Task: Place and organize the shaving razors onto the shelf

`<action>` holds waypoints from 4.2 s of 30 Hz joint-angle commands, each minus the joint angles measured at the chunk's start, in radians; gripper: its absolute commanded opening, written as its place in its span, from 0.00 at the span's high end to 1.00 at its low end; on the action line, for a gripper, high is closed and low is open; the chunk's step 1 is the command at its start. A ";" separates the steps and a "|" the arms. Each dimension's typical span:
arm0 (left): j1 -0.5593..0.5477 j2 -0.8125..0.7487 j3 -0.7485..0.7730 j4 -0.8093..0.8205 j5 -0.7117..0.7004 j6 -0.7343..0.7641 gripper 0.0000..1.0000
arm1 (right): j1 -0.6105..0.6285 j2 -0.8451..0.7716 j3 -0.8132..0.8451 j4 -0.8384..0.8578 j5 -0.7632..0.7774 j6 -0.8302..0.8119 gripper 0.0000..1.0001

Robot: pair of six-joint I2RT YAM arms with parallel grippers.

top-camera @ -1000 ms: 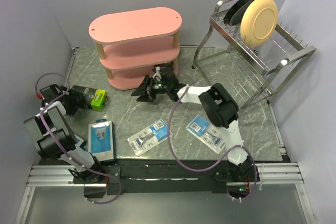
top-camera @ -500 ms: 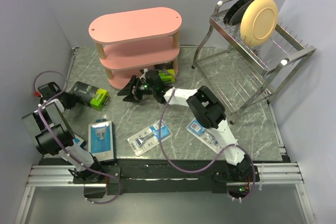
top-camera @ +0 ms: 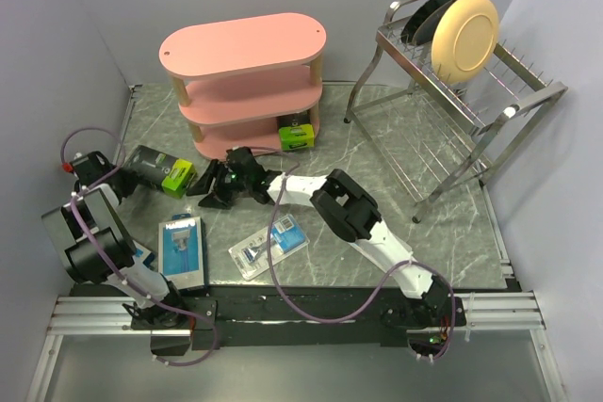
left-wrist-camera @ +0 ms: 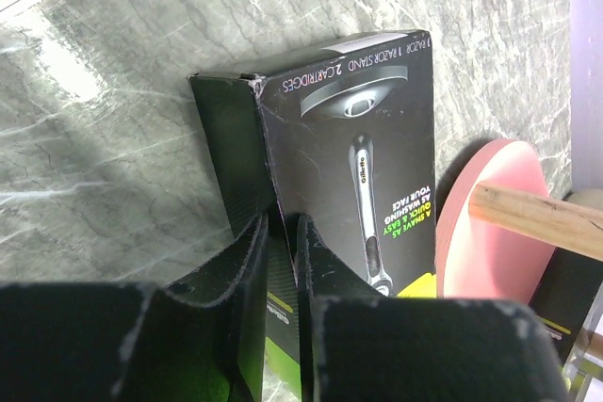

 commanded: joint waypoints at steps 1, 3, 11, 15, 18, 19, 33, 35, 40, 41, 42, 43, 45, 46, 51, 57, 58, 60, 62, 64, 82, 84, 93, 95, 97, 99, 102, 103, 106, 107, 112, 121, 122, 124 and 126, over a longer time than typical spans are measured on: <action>-0.024 0.030 -0.082 -0.229 -0.004 0.081 0.82 | -0.001 0.049 0.094 -0.053 0.078 0.053 0.40; -0.024 0.024 -0.085 -0.224 0.002 0.081 0.79 | -0.005 0.064 0.117 -0.074 0.090 0.053 0.41; -0.024 0.009 -0.103 -0.220 0.000 0.081 0.73 | -0.011 0.141 0.243 -0.069 0.161 0.038 0.42; -0.028 0.007 -0.099 -0.224 -0.001 0.082 0.72 | -0.011 0.152 0.274 -0.200 0.233 0.086 0.49; -0.033 0.001 -0.102 -0.224 -0.003 0.084 0.71 | -0.013 0.150 0.259 -0.209 0.258 0.101 0.58; -0.034 -0.005 -0.105 -0.223 -0.006 0.082 0.71 | -0.014 0.152 0.260 -0.206 0.258 0.101 0.61; -0.034 -0.114 -0.167 -0.157 0.005 0.070 0.55 | -0.018 0.070 0.127 0.029 0.205 -0.006 0.58; -0.034 -0.128 -0.177 -0.157 0.007 0.070 0.55 | -0.018 0.092 0.142 0.024 0.213 0.000 0.46; -0.033 -0.132 -0.186 -0.154 0.005 0.073 0.55 | -0.016 0.159 0.188 0.096 0.189 -0.032 0.60; -0.031 -0.131 -0.186 -0.152 0.010 0.073 0.55 | -0.018 0.162 0.185 0.117 0.178 -0.039 0.72; -0.031 -0.129 -0.184 -0.155 0.010 0.074 0.55 | -0.021 0.162 0.180 0.153 0.169 -0.046 0.79; -0.031 -0.128 -0.181 -0.158 0.011 0.073 0.55 | -0.019 0.147 0.145 0.170 0.163 -0.040 0.84; -0.033 -0.134 -0.178 -0.169 0.013 0.067 0.52 | -0.021 0.121 0.098 0.238 0.132 -0.040 0.95; -0.033 -0.152 -0.174 -0.178 0.014 0.059 0.49 | -0.022 0.086 0.046 0.260 0.121 -0.036 0.99; -0.031 -0.255 -0.186 -0.237 0.126 -0.077 0.01 | -0.031 -0.066 -0.132 0.317 0.081 -0.008 1.00; -0.068 -0.422 -0.370 -0.206 0.270 -0.220 0.03 | -0.015 -0.221 -0.243 0.254 0.083 -0.025 1.00; -0.074 -0.438 -0.394 -0.189 0.287 -0.244 0.03 | -0.008 -0.235 -0.260 0.253 0.086 -0.029 1.00; -0.093 -0.439 -0.399 -0.131 0.301 -0.263 0.03 | 0.007 -0.241 -0.274 0.215 0.091 -0.016 1.00; -0.096 -0.409 -0.399 -0.062 0.329 -0.295 0.03 | 0.030 -0.244 -0.281 0.226 0.080 -0.025 1.00; -0.100 -0.360 -0.404 -0.021 0.358 -0.335 0.03 | 0.039 -0.258 -0.306 0.213 0.077 -0.031 1.00; -0.100 -0.335 -0.376 0.084 0.479 -0.165 0.59 | 0.042 -0.338 -0.456 0.217 0.009 -0.075 0.45; -0.090 -0.347 -0.370 0.075 0.485 -0.163 0.65 | 0.016 -0.357 -0.519 0.254 -0.005 -0.068 0.37; -0.076 -0.234 -0.225 -0.066 0.809 0.042 0.72 | -0.070 -0.449 -0.760 0.530 -0.067 -0.017 0.14; -0.076 -0.205 -0.192 -0.097 0.909 0.094 0.72 | -0.070 -0.453 -0.751 0.571 -0.083 -0.023 0.12; -0.079 -0.159 -0.165 -0.217 0.941 0.200 0.73 | -0.070 -0.448 -0.725 0.599 -0.097 -0.026 0.12; -0.079 -0.123 -0.134 -0.276 0.977 0.298 0.75 | -0.070 -0.437 -0.693 0.613 -0.103 -0.022 0.11; -0.090 -0.093 -0.108 -0.342 0.994 0.352 0.75 | -0.070 -0.420 -0.657 0.611 -0.106 -0.013 0.10; -0.094 -0.091 -0.108 -0.332 1.005 0.349 0.75 | -0.068 -0.416 -0.650 0.608 -0.106 -0.009 0.10; -0.123 -0.096 -0.111 -0.332 1.020 0.346 0.74 | -0.065 -0.404 -0.636 0.593 -0.100 -0.005 0.10; -0.135 -0.099 -0.114 -0.324 1.028 0.344 0.74 | -0.062 -0.399 -0.628 0.582 -0.097 -0.005 0.10; -0.151 -0.109 -0.134 -0.281 1.041 0.297 0.77 | -0.054 -0.388 -0.620 0.538 -0.095 -0.016 0.10; -0.149 -0.030 -0.054 -0.396 1.079 0.390 0.81 | -0.068 -0.454 -0.694 0.429 -0.089 -0.083 0.11; -0.149 -0.021 -0.034 -0.414 1.085 0.401 0.82 | -0.070 -0.453 -0.686 0.420 -0.090 -0.098 0.11; -0.154 -0.016 -0.022 -0.453 1.096 0.430 0.82 | -0.073 -0.444 -0.680 0.430 -0.092 -0.094 0.11; -0.160 -0.016 -0.016 -0.482 1.097 0.464 0.82 | -0.074 -0.430 -0.680 0.453 -0.087 -0.069 0.11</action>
